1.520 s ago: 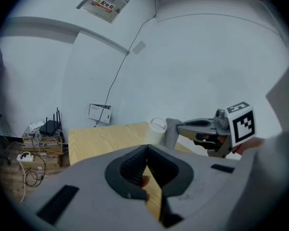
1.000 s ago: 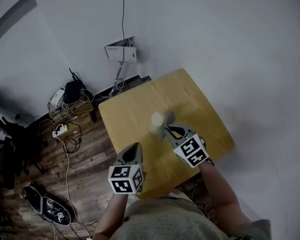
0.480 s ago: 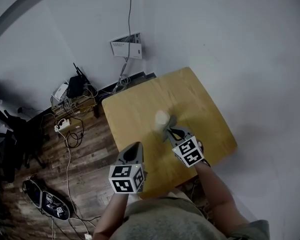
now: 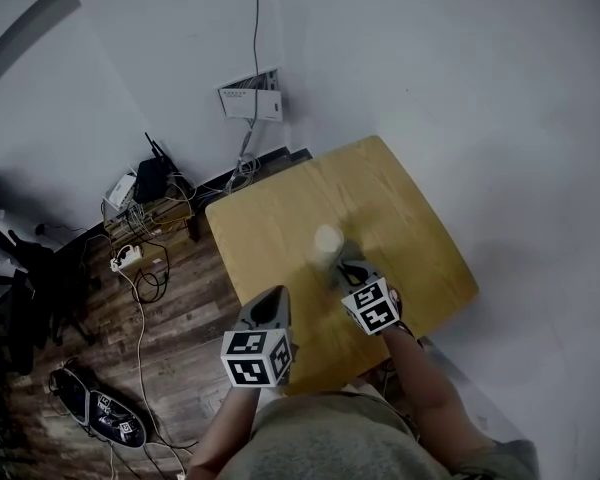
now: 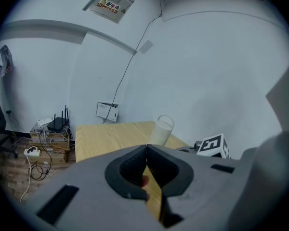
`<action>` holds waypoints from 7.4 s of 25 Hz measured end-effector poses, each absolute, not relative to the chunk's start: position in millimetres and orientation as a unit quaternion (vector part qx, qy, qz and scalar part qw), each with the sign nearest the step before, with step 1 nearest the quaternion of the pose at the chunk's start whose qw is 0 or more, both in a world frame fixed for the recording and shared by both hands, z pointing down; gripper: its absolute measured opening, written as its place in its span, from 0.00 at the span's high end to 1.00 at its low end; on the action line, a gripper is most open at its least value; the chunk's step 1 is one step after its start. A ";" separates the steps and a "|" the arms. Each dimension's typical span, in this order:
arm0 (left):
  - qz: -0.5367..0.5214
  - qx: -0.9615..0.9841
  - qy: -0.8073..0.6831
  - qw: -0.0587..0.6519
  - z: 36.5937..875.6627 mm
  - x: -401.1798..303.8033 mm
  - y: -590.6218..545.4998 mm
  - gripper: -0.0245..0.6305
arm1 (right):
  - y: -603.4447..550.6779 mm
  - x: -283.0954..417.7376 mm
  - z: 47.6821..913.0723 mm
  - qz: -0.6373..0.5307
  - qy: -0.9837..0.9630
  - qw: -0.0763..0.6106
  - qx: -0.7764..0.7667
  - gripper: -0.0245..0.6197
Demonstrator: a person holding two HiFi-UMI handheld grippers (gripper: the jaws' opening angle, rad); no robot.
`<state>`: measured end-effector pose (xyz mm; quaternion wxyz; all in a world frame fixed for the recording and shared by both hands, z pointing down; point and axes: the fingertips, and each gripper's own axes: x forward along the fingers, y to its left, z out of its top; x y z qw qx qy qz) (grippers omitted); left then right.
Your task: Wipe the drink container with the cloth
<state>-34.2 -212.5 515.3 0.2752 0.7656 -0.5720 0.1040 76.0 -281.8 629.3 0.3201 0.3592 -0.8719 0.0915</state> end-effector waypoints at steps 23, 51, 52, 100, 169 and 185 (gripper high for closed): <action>0.093 0.771 -0.565 0.279 514.9 -30.4 -211.6 0.96 | -241.3 91.4 537.0 0.037 -0.877 0.230 0.420 0.95; 0.100 0.757 -0.581 0.282 515.7 -49.8 -206.8 0.96 | -246.2 11.9 566.4 -0.013 -0.908 0.297 0.295 0.95; 0.100 0.756 -0.582 0.282 516.5 -50.4 -207.5 0.96 | -247.8 11.6 572.3 -0.011 -0.907 0.301 0.293 0.95; 0.098 0.747 -0.592 0.286 522.5 -59.1 -202.2 0.96 | -250.7 -23.5 497.3 -0.032 -0.931 0.205 0.299 0.95; 0.098 0.783 -0.544 0.283 518.5 -46.1 -164.8 0.96 | -175.4 44.4 511.9 0.091 -0.879 0.171 0.436 0.95; 0.128 0.844 -0.447 0.268 504.7 -82.1 -86.1 0.96 | -66.7 15.0 479.1 0.123 -0.821 0.123 0.544 0.95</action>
